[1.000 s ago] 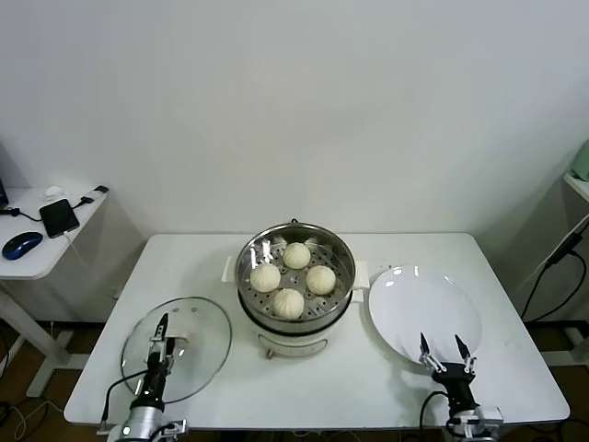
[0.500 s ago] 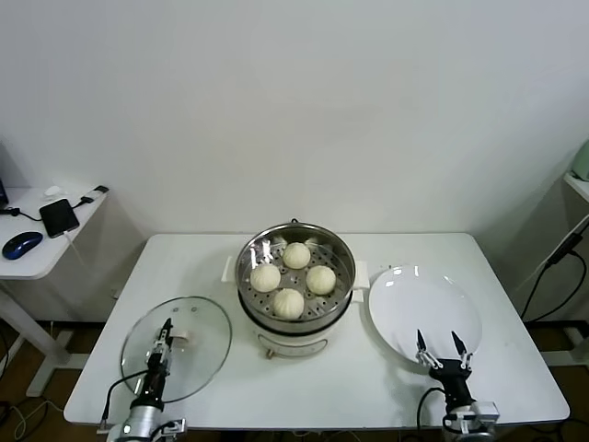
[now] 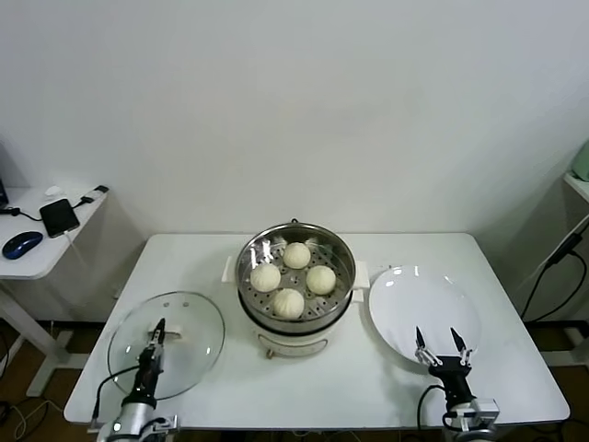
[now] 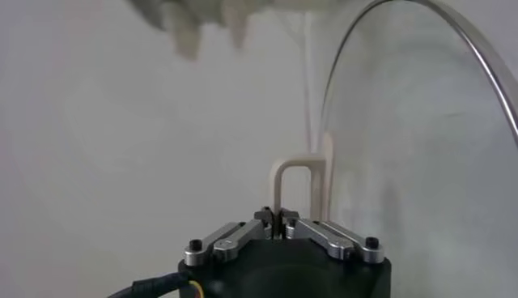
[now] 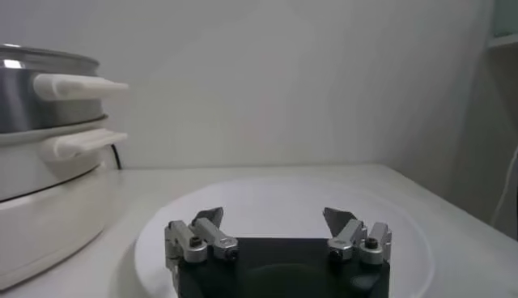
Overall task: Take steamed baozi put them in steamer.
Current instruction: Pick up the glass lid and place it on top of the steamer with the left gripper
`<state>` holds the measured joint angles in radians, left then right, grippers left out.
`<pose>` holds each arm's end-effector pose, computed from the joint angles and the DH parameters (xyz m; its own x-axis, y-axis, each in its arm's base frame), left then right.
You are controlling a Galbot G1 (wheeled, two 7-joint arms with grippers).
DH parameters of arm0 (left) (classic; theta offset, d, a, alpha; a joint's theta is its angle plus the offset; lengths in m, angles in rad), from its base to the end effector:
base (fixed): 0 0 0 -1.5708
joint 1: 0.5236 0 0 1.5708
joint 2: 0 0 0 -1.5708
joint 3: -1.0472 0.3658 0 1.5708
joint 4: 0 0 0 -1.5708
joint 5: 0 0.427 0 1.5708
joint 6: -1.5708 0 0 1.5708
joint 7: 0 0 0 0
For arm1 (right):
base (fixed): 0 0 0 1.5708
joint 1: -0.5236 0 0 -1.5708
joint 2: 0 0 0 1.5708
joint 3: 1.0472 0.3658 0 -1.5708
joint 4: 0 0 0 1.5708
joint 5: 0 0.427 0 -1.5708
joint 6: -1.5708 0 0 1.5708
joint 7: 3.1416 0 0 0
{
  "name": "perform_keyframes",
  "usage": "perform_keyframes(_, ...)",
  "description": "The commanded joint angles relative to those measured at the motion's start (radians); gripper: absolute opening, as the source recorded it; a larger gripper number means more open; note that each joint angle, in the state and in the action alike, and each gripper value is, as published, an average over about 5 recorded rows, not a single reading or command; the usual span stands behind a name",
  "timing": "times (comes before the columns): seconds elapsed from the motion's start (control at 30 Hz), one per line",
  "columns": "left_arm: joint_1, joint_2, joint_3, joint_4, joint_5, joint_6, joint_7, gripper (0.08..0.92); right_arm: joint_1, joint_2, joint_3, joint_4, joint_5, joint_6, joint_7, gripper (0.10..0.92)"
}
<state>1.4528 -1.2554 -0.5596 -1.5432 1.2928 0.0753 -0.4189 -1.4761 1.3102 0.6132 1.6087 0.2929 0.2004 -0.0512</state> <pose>0.2522 0.1317 -0.4938 -0.9957 -0.0927 -0.0026 0.0050 -0.0813 0.9967 0.2501 -0.1270 -0.4750 -0.9856 0.0296 0.1666 0.0313 0.9995 0.0073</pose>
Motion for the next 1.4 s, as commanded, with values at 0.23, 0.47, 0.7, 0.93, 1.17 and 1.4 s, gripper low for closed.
perform_keyframes(0.23,0.034,0.18,-0.045,-0.592,-0.325,0.38,0.422,0.138,-0.009,-0.03,-0.001,0.069,-0.08,-0.092,0.02,0.823)
perform_keyframes(0.47,-0.117,0.192,0.123,-0.671,-0.206,0.534,0.515,0.138,-0.016,-0.025,-0.01,0.07,-0.099,-0.09,0.022,0.823)
perform_keyframes(0.7,-0.275,0.104,0.43,-0.651,-0.018,0.612,0.616,0.138,-0.021,-0.017,-0.013,0.063,-0.106,-0.069,0.017,0.823)
perform_keyframes(0.93,-0.392,-0.043,0.609,-0.582,0.138,0.653,0.696,0.138,-0.022,-0.015,-0.009,0.037,-0.101,-0.042,0.012,0.823)
perform_keyframes(1.17,-0.402,-0.18,0.713,-0.489,0.265,0.646,0.702,0.138,-0.027,-0.013,-0.004,0.026,-0.098,-0.021,0.01,0.823)
perform_keyframes(1.4,-0.413,-0.26,0.75,-0.388,0.302,0.645,0.686,0.138,-0.031,-0.014,0.003,0.008,-0.089,-0.007,0.01,0.823)
